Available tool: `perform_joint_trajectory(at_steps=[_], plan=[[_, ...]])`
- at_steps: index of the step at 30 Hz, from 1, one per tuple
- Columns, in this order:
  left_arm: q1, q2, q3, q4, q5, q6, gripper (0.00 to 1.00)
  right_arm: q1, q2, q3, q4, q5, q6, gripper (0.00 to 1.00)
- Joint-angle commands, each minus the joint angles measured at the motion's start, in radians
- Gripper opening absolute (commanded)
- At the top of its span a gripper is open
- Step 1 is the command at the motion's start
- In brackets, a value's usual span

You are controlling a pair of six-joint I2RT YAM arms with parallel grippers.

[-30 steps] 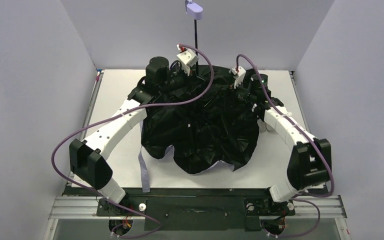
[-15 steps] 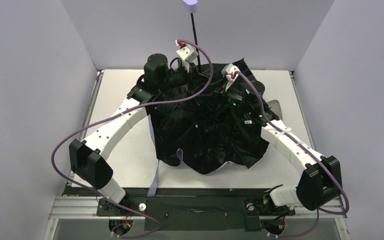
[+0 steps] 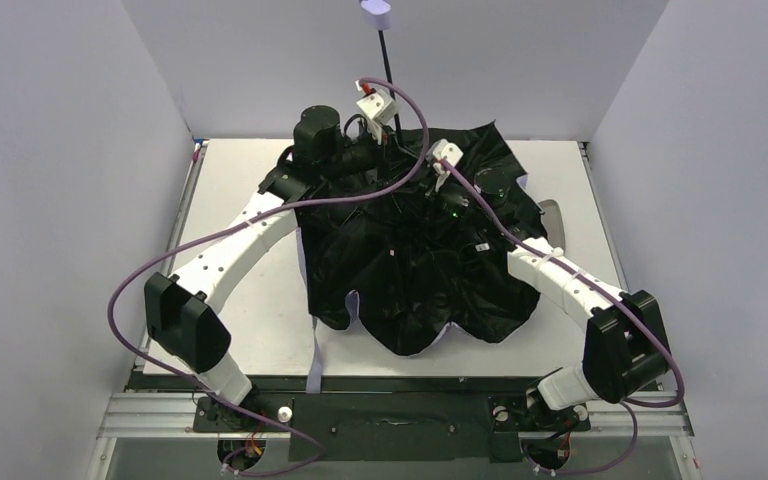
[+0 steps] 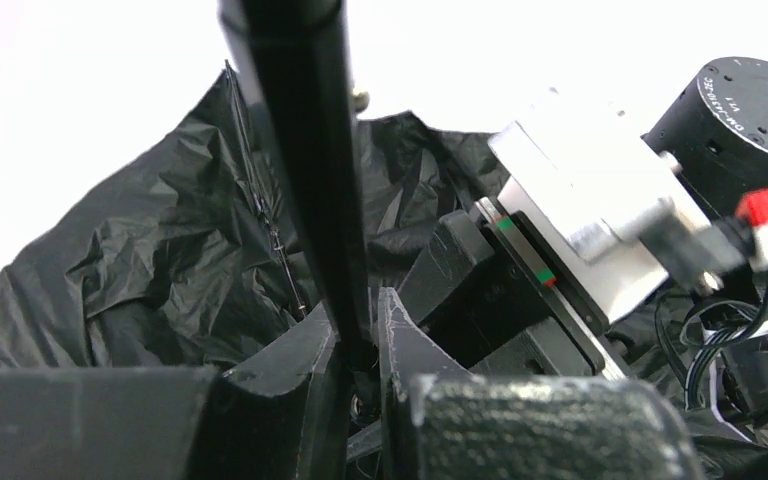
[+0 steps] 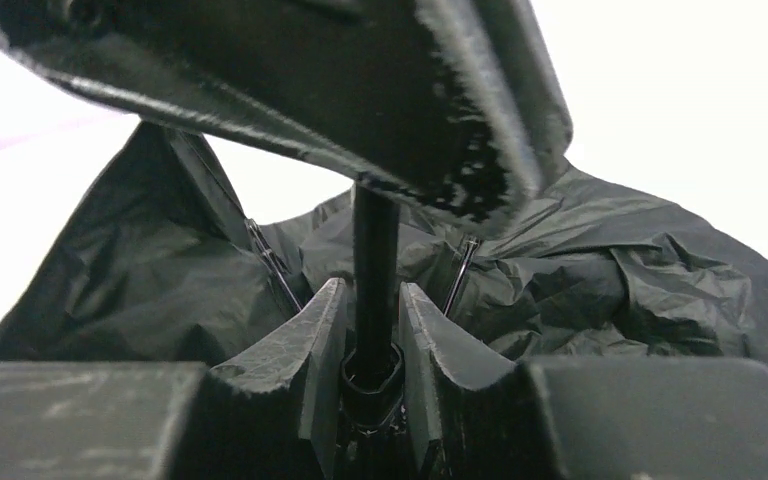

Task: Open the umbrella

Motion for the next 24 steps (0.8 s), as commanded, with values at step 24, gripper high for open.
perform_joint_trajectory(at_steps=[24], plan=[[0.052,-0.032,0.189,0.112,0.069,0.104,0.0,-0.045,0.048,-0.171,-0.211,-0.031,-0.295,0.28]])
